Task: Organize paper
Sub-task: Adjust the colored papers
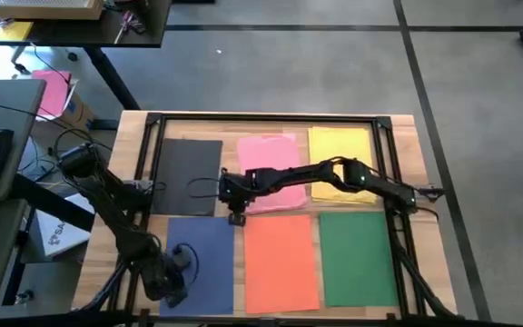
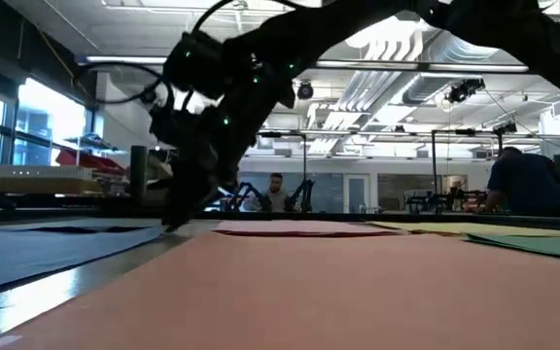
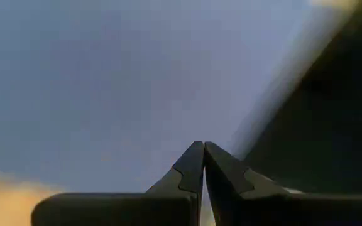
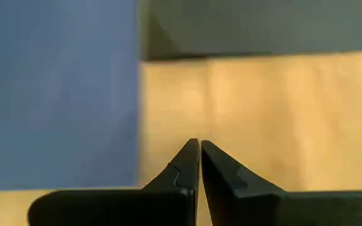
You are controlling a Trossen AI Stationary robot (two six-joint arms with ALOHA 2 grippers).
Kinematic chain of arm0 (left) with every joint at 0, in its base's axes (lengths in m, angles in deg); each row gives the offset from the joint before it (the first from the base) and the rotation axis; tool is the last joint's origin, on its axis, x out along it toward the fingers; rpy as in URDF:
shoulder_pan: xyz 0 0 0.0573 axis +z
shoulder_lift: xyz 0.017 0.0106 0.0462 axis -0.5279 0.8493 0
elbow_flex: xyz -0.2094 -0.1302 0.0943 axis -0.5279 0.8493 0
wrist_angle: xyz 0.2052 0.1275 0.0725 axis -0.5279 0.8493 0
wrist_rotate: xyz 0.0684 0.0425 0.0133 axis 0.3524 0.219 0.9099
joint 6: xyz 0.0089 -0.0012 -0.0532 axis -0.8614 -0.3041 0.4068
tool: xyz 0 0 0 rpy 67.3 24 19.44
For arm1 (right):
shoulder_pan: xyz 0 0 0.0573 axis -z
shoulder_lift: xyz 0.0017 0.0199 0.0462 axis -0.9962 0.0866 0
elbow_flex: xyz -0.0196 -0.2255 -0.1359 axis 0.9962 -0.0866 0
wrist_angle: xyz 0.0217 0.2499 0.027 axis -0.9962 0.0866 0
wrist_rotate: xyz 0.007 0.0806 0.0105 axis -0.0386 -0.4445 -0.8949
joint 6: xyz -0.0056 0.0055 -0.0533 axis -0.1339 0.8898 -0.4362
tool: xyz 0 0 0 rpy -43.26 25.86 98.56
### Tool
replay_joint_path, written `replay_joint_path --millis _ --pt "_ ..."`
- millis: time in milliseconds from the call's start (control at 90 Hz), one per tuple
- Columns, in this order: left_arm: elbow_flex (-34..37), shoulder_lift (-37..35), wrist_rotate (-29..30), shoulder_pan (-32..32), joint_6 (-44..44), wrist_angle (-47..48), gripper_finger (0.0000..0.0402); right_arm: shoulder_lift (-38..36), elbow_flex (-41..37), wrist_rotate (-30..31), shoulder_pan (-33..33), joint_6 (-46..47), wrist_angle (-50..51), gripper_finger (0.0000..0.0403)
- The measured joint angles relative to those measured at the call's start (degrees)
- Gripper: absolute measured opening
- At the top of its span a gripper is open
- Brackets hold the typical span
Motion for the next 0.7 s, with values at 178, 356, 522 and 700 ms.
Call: replay_joint_path --millis 178,356,522,700 --pt "0.03 4.62 -4.28 1.95 -4.93 -11.16 0.0 -0.17 -1.93 0.55 -0.95 2.08 -3.47 0.0" --pt "-3.06 12.2 -10.5 3.24 -11.76 -12.03 0.0 -0.09 -1.95 0.6 -1.31 2.36 -4.07 0.0" --pt "-7.31 17.41 -11.43 3.58 -16.34 -12.47 0.0 -0.02 -1.99 0.68 -1.31 2.66 -4.46 0.0" --pt "-7.93 21.28 -13.71 3.35 -15.99 -11.98 0.0 0.1 -2.05 0.65 -1.34 3.29 -5.5 0.0"
